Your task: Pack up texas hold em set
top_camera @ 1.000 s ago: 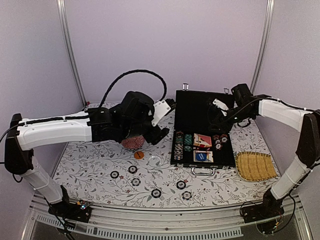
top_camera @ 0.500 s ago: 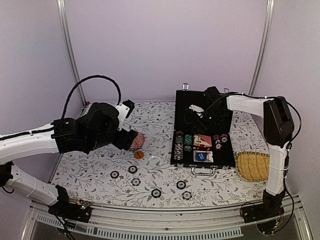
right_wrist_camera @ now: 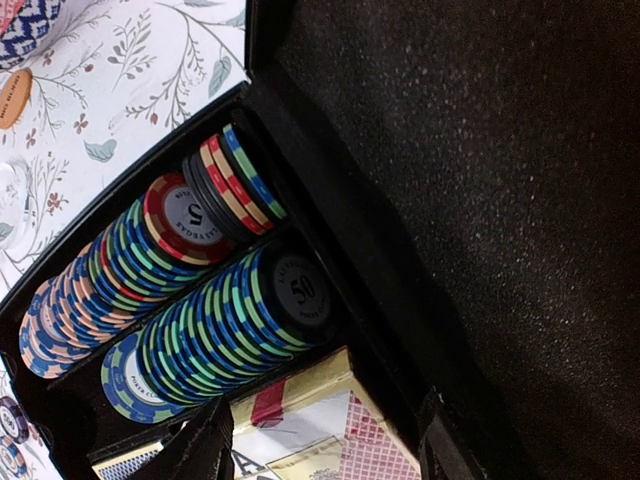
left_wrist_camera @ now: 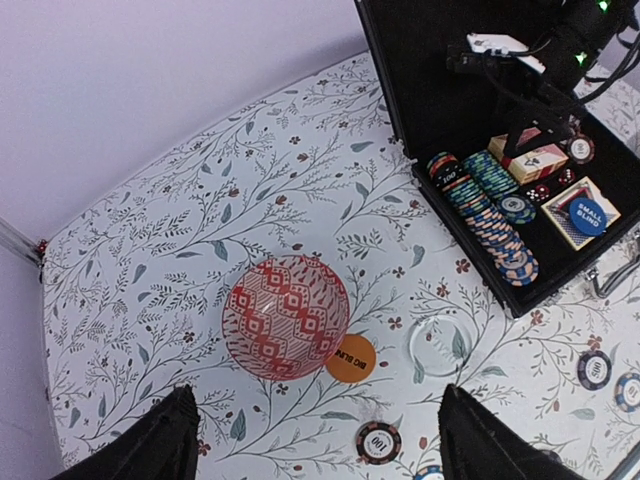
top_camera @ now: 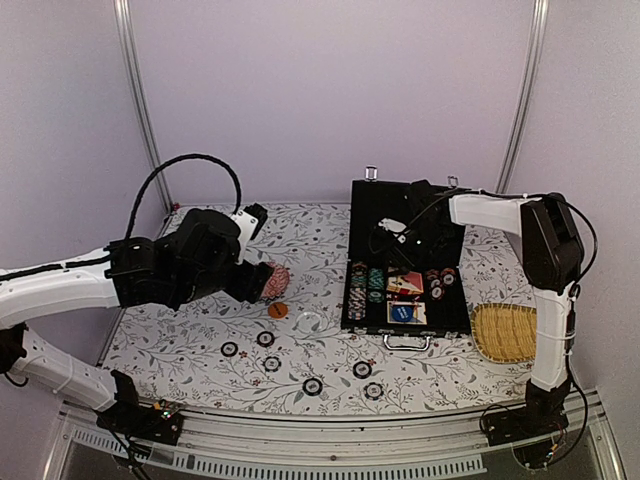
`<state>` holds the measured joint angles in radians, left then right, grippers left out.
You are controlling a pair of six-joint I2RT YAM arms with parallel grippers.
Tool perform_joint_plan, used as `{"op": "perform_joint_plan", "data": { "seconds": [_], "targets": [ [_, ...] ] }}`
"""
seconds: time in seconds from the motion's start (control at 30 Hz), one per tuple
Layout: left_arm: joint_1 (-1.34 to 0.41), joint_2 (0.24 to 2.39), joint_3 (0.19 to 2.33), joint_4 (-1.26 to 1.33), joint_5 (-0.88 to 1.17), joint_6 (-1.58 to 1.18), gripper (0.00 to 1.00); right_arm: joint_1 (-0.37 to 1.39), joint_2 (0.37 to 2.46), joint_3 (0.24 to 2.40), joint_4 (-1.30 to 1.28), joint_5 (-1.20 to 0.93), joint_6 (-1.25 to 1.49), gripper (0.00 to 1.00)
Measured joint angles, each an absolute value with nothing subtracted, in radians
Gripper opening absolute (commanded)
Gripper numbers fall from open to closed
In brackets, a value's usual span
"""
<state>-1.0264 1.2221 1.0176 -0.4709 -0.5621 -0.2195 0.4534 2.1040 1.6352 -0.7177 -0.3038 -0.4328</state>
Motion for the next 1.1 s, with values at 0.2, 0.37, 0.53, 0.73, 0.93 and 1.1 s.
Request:
{"op": "perform_joint_plan", "data": {
  "seconds": [0.2,0.37,0.53,0.73,0.93,1.1],
  "targets": [
    [-1.026,1.226,1.016,-0.477,-0.561,-0.222,0.84,0.453,2.106,1.624,-0.717,-0.283,-0.432,0.66],
    [-1.026,1.231,1.016,-0.479,-0.56,-0.225,0.84,0.454,2.106,1.624,-0.717,-0.284,-0.418,0.68],
    [-1.026,1.237,1.016,-0.479,-0.553,-0.234,0.83,0.454,2.116,1.635,-0.718,-0.271,-0.406,0.68],
    [-1.026,1.246,1.016,-0.486,-0.546,-0.237,0.83,0.458,2.125,1.637,-0.722,-0.22,-0.404,0.68],
    [-1.026,1.247,1.016,-0.486,-0.547,-0.237,0.84,0.473,2.121,1.627,-0.714,-0.17,-0.408,0.68],
    [-1.026,1.258,1.016,-0.486,-0.547,-0.237,0.83,0.482,2.114,1.617,-0.708,-0.135,-0.416,0.68]
  ]
}}
